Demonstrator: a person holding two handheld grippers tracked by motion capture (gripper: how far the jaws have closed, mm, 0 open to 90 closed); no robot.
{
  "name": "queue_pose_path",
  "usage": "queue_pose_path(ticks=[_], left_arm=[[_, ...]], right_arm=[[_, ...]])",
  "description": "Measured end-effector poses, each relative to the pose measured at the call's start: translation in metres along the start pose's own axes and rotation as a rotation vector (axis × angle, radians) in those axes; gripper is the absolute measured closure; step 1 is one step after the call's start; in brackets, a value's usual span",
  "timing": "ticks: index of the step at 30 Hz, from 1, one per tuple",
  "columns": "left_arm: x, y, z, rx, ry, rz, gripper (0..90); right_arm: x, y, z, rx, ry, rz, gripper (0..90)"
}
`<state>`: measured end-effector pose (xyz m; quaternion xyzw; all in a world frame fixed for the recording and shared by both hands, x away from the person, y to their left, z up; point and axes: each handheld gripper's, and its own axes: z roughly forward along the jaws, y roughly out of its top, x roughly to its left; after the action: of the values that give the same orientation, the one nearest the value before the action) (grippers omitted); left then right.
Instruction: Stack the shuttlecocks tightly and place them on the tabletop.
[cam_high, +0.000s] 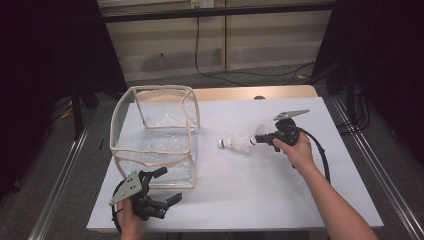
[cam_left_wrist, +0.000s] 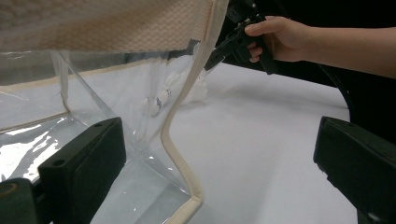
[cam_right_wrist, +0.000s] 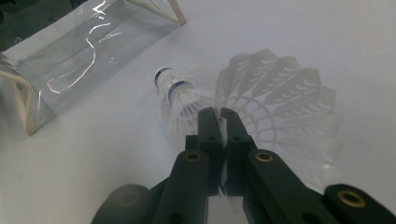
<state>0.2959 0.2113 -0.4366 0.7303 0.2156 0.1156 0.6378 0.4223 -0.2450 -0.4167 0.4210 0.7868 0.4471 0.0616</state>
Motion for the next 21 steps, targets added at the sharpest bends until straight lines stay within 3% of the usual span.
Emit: queue_pose_path(ticks=[21], left_arm=[[0.0,0.0,0.0,0.001,-0.001,0.004,2.6]], right_arm=[[0.006,0.0,0.014,-0.015,0.011,0.009,88.6]])
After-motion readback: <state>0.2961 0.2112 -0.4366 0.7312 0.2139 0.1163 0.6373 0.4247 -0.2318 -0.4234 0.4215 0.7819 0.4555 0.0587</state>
